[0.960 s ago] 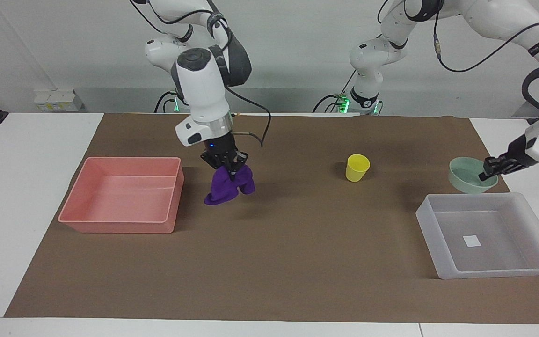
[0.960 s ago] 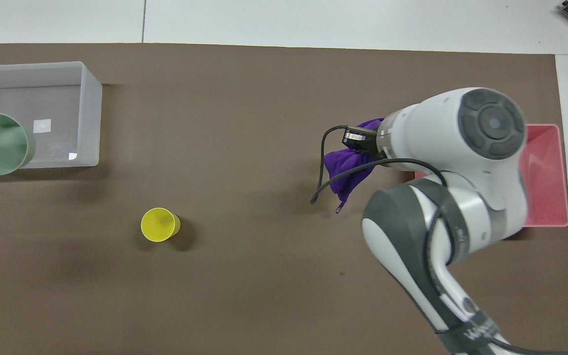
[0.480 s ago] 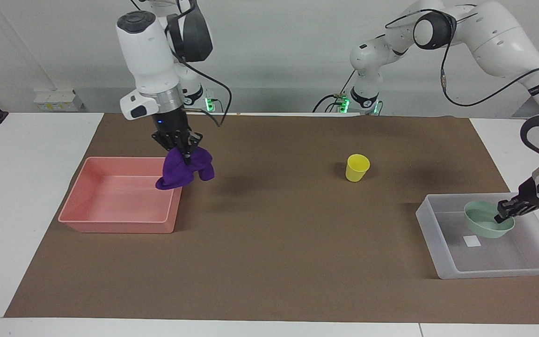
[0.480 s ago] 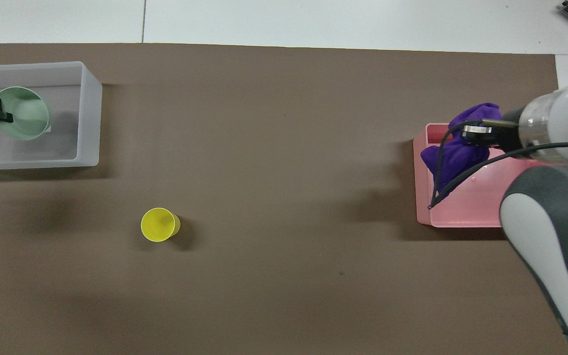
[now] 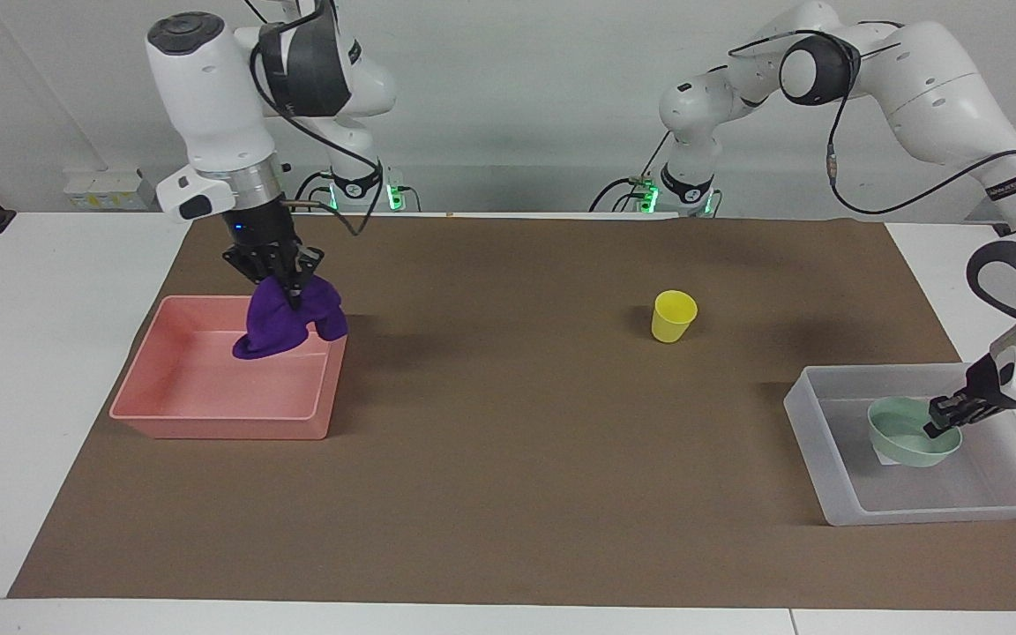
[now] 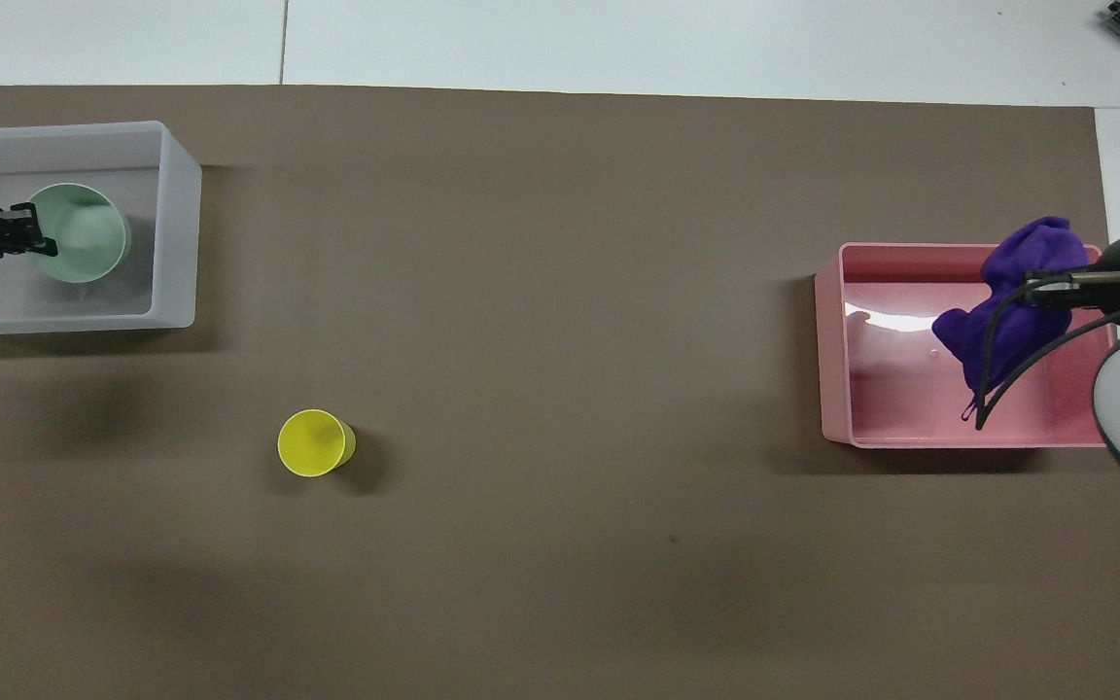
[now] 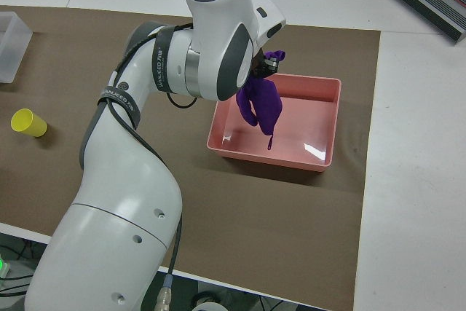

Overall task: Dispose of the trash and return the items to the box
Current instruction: 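Release the purple cloth into the pink tray with the right gripper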

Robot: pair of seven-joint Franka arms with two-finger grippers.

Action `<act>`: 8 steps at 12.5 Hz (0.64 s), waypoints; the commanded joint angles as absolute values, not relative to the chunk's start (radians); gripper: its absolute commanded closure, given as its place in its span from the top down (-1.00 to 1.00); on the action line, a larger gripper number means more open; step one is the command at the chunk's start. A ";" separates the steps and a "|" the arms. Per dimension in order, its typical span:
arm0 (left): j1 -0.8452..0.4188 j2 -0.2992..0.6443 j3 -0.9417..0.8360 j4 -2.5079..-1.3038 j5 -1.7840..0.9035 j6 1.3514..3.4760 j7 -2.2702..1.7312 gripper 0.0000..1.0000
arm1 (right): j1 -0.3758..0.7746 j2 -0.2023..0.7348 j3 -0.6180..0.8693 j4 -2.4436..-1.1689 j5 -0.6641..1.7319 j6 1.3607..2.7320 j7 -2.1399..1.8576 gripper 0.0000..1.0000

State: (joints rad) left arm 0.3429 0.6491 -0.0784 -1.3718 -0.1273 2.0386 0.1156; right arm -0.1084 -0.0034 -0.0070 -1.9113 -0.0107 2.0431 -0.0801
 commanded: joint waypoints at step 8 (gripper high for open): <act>0.237 0.382 -0.075 -1.390 -0.130 1.564 0.080 1.00 | -0.149 0.106 0.011 -2.128 -0.026 2.335 -0.172 0.25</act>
State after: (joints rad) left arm 0.2951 0.4603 -0.0874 -1.3462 -0.1275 1.6594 0.1053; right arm -0.1278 0.1066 -0.0056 -2.1231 -0.0192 2.3151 -0.1498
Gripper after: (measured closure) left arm 0.000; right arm 0.837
